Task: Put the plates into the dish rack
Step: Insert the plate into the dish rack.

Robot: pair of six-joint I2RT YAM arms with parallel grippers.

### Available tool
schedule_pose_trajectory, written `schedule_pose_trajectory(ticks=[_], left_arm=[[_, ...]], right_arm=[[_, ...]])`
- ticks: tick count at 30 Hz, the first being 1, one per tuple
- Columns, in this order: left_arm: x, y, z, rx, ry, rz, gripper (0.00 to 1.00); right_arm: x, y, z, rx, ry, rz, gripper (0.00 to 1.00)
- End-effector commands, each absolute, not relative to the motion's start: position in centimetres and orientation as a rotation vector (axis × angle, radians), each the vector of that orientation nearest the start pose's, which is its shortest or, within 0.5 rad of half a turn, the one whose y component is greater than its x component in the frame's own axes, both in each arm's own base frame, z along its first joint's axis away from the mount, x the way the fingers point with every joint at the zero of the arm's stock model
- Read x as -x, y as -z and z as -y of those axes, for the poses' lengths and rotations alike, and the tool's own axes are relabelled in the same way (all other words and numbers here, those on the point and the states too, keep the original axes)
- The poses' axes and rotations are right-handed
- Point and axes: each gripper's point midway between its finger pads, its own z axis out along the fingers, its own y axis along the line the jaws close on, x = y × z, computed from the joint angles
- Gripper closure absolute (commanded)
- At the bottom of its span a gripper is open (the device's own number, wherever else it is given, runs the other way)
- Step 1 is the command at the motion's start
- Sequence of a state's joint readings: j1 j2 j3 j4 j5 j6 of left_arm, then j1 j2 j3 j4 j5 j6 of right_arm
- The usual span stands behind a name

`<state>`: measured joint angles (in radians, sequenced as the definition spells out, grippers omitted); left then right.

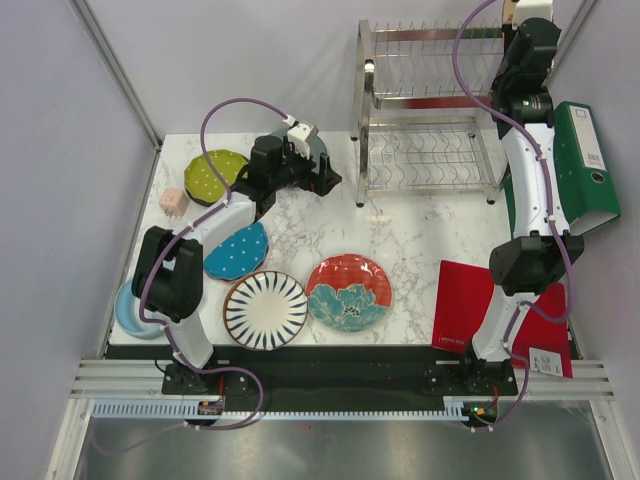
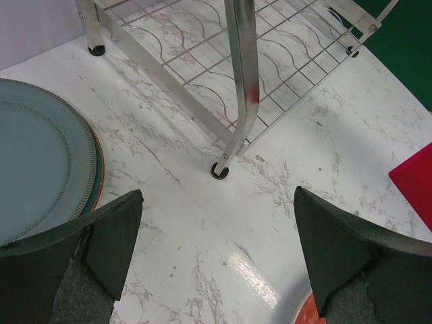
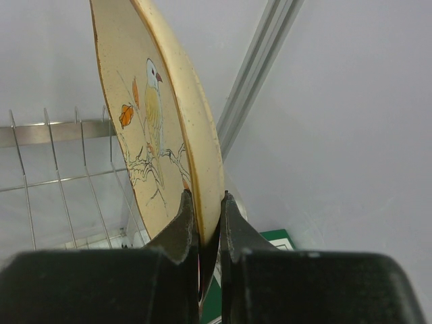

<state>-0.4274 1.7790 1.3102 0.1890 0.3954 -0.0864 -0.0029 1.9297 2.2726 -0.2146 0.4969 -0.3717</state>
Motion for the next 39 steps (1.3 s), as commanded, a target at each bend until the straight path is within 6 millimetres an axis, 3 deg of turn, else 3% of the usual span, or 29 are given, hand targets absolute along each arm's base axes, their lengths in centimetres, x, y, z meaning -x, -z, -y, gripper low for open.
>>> schedule_pose_trajectory(ticks=[1, 16, 20, 23, 24, 27, 29, 34, 39], left_arm=[[-46.3, -23.2, 29.1, -0.585, 0.742, -1.736, 0.0], [-46.3, -22.9, 28.9, -0.576, 0.729, -1.748, 0.0], [-46.4, -22.9, 29.0, -0.578, 0.737, -1.749, 0.0], [-46.4, -22.8, 29.1, -0.576, 0.739, -1.751, 0.0], [-46.4, -22.8, 29.1, -0.577, 0.741, -1.752, 0.0], [-46.6, -22.8, 29.2, -0.575, 0.746, -1.752, 0.0], [-46.7, -23.0, 29.4, -0.572, 0.753, -1.749, 0.0], [-46.7, -23.3, 29.3, -0.567, 0.755, -1.743, 0.0], [-46.5, -23.2, 28.9, -0.567, 0.735, -1.745, 0.0]], right_arm=[[-51.4, -57.3, 11.4, -0.263, 0.669, -1.217, 1.0], [-54.0, -52.3, 13.3, -0.254, 0.687, -1.347, 1.0], [-54.1, -52.3, 13.8, -0.265, 0.678, -1.344, 1.0], [-54.0, -53.7, 13.4, -0.253, 0.644, -1.311, 1.0], [-53.5, -55.0, 13.2, -0.252, 0.632, -1.278, 1.0], [-53.6, -55.8, 12.8, -0.222, 0.639, -1.269, 1.0], [-53.6, -55.2, 13.3, -0.219, 0.676, -1.29, 1.0], [-54.7, -50.5, 14.2, -0.21, 0.712, -1.423, 1.0], [-55.7, -47.2, 14.4, -0.198, 0.701, -1.52, 1.0]])
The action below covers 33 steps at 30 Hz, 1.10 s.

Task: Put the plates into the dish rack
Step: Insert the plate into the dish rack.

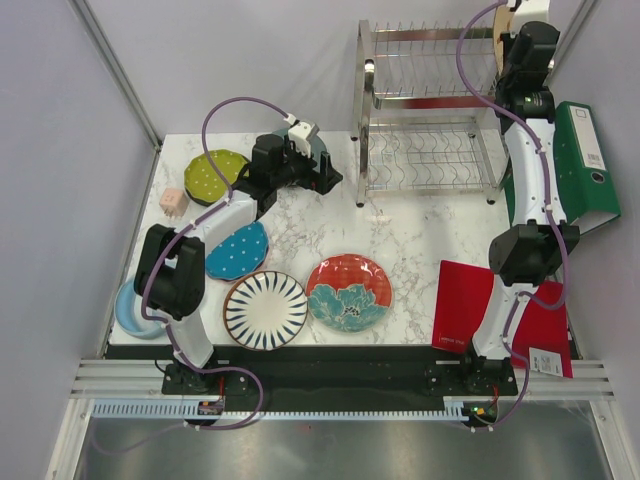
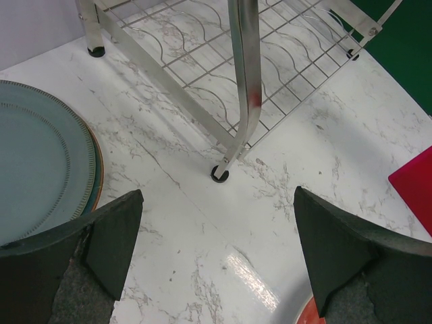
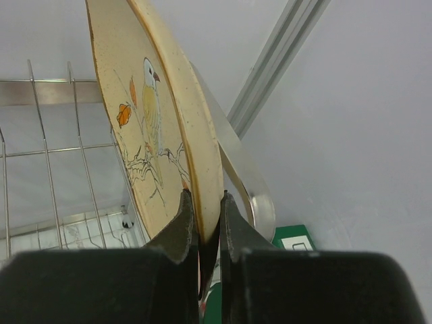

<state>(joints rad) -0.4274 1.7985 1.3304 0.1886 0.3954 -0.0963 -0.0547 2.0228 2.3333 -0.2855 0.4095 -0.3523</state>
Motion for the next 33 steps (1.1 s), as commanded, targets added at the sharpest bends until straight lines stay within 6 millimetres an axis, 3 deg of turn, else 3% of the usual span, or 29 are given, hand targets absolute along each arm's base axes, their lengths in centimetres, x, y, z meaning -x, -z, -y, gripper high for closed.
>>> schedule_pose_trajectory(ticks=[1, 3, 4, 7, 13, 17, 19, 20, 22, 24, 27, 28, 30, 31, 33], left_arm=[[-46.5, -23.1, 28.8, -0.566, 0.731, -1.747, 0.0], [-46.5, -23.1, 28.8, -0.564, 0.728, -1.749, 0.0], [-46.5, -23.2, 28.8, -0.564, 0.728, -1.747, 0.0], [-46.6, -23.4, 28.8, -0.559, 0.725, -1.744, 0.0], [-47.2, -24.4, 28.1, -0.563, 0.664, -1.712, 0.0], [-46.8, -24.2, 27.1, -0.57, 0.633, -1.751, 0.0], [-45.3, -23.4, 26.9, -0.605, 0.652, -1.805, 0.0], [-44.7, -23.1, 27.0, -0.623, 0.669, -1.82, 0.0], [-42.4, -21.6, 27.1, -0.675, 0.748, -1.893, 0.0], [-40.6, -20.6, 27.4, -0.678, 0.828, -1.969, 0.02], [-37.6, -18.4, 27.8, -0.681, 0.972, -2.117, 0.05], [-36.6, -17.1, 27.9, -0.68, 1.019, -2.179, 0.06], [-36.1, -16.1, 28.1, -0.641, 1.059, -2.24, 0.07], [-36.0, -15.6, 28.1, -0.633, 1.071, -2.256, 0.07], [-36.2, -14.6, 28.3, -0.612, 1.077, -2.29, 0.07]], right_arm=[[-55.8, -46.7, 14.4, -0.195, 0.699, -1.538, 1.0], [-55.8, -46.0, 14.5, -0.209, 0.693, -1.557, 0.89], [-55.8, -45.9, 14.4, -0.209, 0.69, -1.561, 0.69], [-55.3, -46.8, 14.2, -0.228, 0.673, -1.542, 0.35], [-52.4, -52.9, 13.5, -0.236, 0.634, -1.41, 0.24], [-48.2, -58.4, 12.5, -0.241, 0.579, -1.291, 0.22], [-47.3, -59.1, 11.6, -0.217, 0.527, -1.269, 0.22], [-45.0, -61.5, 11.2, -0.225, 0.503, -1.205, 0.21], [-43.8, -62.3, 10.7, -0.231, 0.47, -1.178, 0.21], [-41.2, -63.7, 10.7, -0.282, 0.414, -1.136, 0.21], [-39.9, -61.7, 8.9, -0.224, 0.304, -1.224, 0.18], [-40.6, -59.1, 8.3, -0.202, 0.27, -1.299, 0.17], [-39.4, -55.6, 6.3, -0.178, 0.141, -1.422, 0.16], [-40.1, -51.2, 5.9, -0.191, 0.093, -1.532, 0.15], [-38.5, -47.6, 3.1, -0.156, -0.093, -1.631, 0.14]])
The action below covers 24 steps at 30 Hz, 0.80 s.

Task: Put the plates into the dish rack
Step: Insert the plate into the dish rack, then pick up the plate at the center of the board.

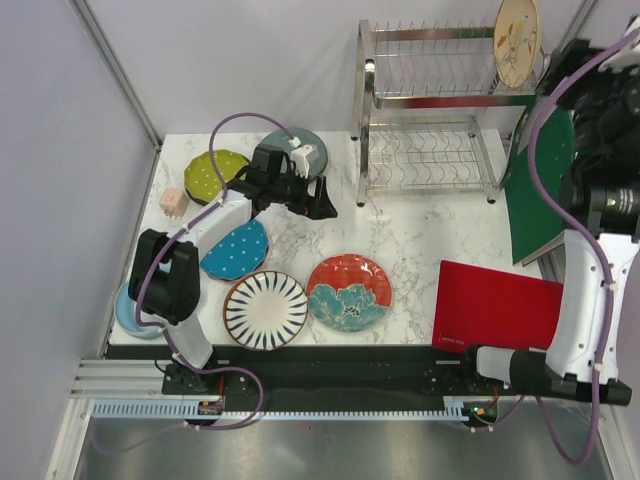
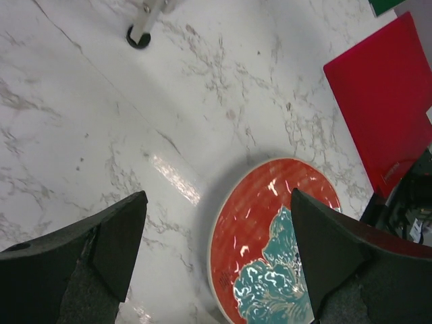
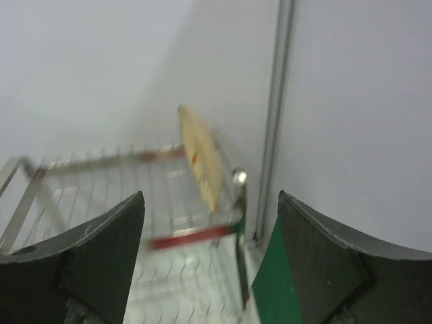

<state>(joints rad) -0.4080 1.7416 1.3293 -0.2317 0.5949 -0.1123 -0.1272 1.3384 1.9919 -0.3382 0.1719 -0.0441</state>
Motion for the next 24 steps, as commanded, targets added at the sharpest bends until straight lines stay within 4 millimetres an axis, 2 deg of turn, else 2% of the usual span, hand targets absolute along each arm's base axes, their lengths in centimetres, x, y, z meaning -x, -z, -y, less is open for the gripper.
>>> schedule_pose_trajectory(ticks=[1, 2, 3, 4, 6, 7, 9, 10, 12, 13, 15, 16, 21, 22, 24], left_arm=[[-36.4, -14.2, 28.3, -0.601, 1.078, -2.3, 0.07], [-36.5, -13.5, 28.4, -0.59, 1.082, -2.323, 0.07], [-36.6, -13.4, 28.5, -0.582, 1.087, -2.328, 0.07], [-36.7, -13.1, 28.6, -0.579, 1.088, -2.334, 0.07], [-36.6, -12.5, 28.9, -0.58, 1.107, -2.351, 0.07], [-36.7, -12.4, 28.9, -0.58, 1.112, -2.353, 0.08], [-36.5, -11.9, 29.0, -0.587, 1.108, -2.365, 0.09], [-36.5, -11.6, 28.9, -0.591, 1.1, -2.368, 0.09], [-36.3, -11.2, 29.0, -0.611, 1.096, -2.37, 0.09], [-36.2, -11.0, 29.1, -0.62, 1.107, -2.371, 0.09], [-35.9, -10.8, 29.3, -0.635, 1.13, -2.377, 0.12], [-35.4, -10.6, 29.6, -0.652, 1.171, -2.382, 0.13], [-33.6, -9.6, 29.9, -0.708, 1.236, -2.408, 0.19], [-33.0, -9.3, 29.9, -0.715, 1.257, -2.424, 0.21], [-32.3, -8.5, 29.7, -0.738, 1.241, -2.449, 0.22]], right_arm=[[-38.6, -42.4, 2.1, -0.157, -0.159, -1.744, 0.14], [-37.3, -41.8, 0.8, -0.117, -0.224, -1.739, 0.14], [-36.6, -40.0, -1.0, -0.074, -0.324, -1.774, 0.14], [-36.2, -35.6, -1.7, -0.078, -0.377, -1.863, 0.14], [-35.0, -32.8, -3.0, -0.052, -0.451, -1.914, 0.16], [-34.0, -29.7, -4.1, -0.035, -0.53, -1.971, 0.18], [-33.5, -27.7, -5.3, 0.004, -0.607, -1.983, 0.22], [-32.6, -25.6, -6.2, 0.016, -0.678, -2.016, 0.23], [-32.4, -24.2, -6.6, 0.006, -0.711, -2.026, 0.23], [-32.0, -22.5, -6.8, -0.008, -0.735, -2.062, 0.23], [-31.4, -21.1, -7.6, -0.005, -0.796, -2.094, 0.24], [-31.1, -19.8, -8.0, -0.011, -0.837, -2.132, 0.25], [-31.5, -17.3, -10.0, 0.035, -0.973, -2.225, 0.24], [-31.6, -16.1, -10.4, 0.031, -1.005, -2.266, 0.24], [-31.4, -15.6, -12.3, 0.111, -1.065, -2.289, 0.22]])
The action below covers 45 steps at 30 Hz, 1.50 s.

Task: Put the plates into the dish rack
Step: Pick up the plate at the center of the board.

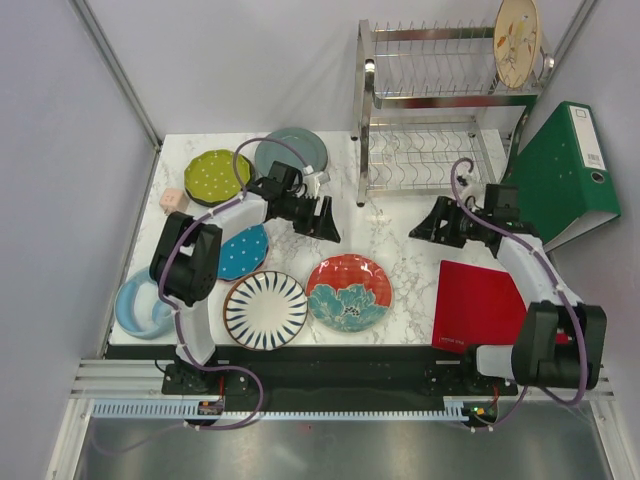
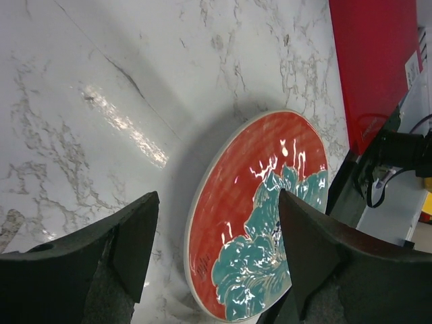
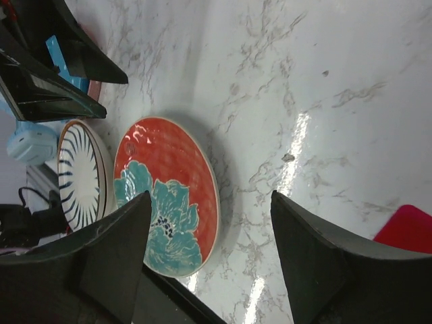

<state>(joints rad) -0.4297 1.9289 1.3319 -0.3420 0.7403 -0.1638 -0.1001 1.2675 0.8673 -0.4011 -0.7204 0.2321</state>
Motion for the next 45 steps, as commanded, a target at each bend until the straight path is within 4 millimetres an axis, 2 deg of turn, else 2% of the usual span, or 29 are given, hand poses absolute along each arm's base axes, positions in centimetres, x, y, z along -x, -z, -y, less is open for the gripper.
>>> schedule_pose_trajectory(ticks=[1, 2, 5, 11, 12, 14, 20, 24, 28, 31, 32, 35, 40, 45], left_arm=[[-32.1, -8.2, 29.6, -0.736, 1.232, -2.462, 0.22], [-31.6, -7.8, 29.3, -0.744, 1.226, -2.481, 0.22], [-31.1, -6.6, 28.7, -0.751, 1.197, -2.535, 0.23], [-30.8, -4.0, 27.6, -0.745, 1.115, -2.661, 0.3], [-30.4, -3.5, 27.5, -0.743, 1.131, -2.688, 0.34], [-30.5, -3.5, 27.9, -0.758, 1.162, -2.683, 0.43], [-30.3, -3.5, 28.9, -0.85, 1.256, -2.627, 0.5], [-29.5, -4.5, 30.1, -0.911, 1.439, -2.556, 0.65], [-29.6, -4.7, 30.8, -0.929, 1.52, -2.538, 0.73], [-29.8, -5.0, 31.1, -0.967, 1.556, -2.498, 0.88], [-29.8, -5.1, 31.2, -0.975, 1.571, -2.485, 0.97], [-30.5, -6.3, 31.4, -1.034, 1.571, -2.393, 0.98], [-32.7, -9.0, 31.8, -1.165, 1.471, -2.203, 0.98], [-34.0, -10.6, 32.2, -1.188, 1.46, -2.121, 0.98]], right_arm=[[-31.3, -14.7, -12.9, 0.126, -1.087, -2.32, 0.22], [-30.9, -14.5, -14.2, 0.178, -1.108, -2.331, 0.22], [-30.9, -13.9, -15.2, 0.238, -1.11, -2.345, 0.22], [-31.3, -11.8, -15.5, 0.29, -1.098, -2.387, 0.22], [-31.4, -11.3, -15.5, 0.295, -1.1, -2.399, 0.22], [-31.5, -10.7, -15.5, 0.307, -1.095, -2.414, 0.22], [-31.7, -9.3, -15.5, 0.314, -1.074, -2.45, 0.22], [-31.3, -8.4, -15.4, 0.318, -1.078, -2.477, 0.21], [-30.8, -7.4, -15.3, 0.314, -1.078, -2.509, 0.21], [-30.9, -7.1, -15.3, 0.331, -1.069, -2.515, 0.21], [-30.9, -6.8, -15.5, 0.338, -1.073, -2.52, 0.21], [-31.1, -6.4, -15.8, 0.363, -1.094, -2.521, 0.21], [-31.1, -6.1, -17.0, 0.424, -1.184, -2.505, 0.21], [-31.4, -5.7, -18.0, 0.452, -1.273, -2.507, 0.22]])
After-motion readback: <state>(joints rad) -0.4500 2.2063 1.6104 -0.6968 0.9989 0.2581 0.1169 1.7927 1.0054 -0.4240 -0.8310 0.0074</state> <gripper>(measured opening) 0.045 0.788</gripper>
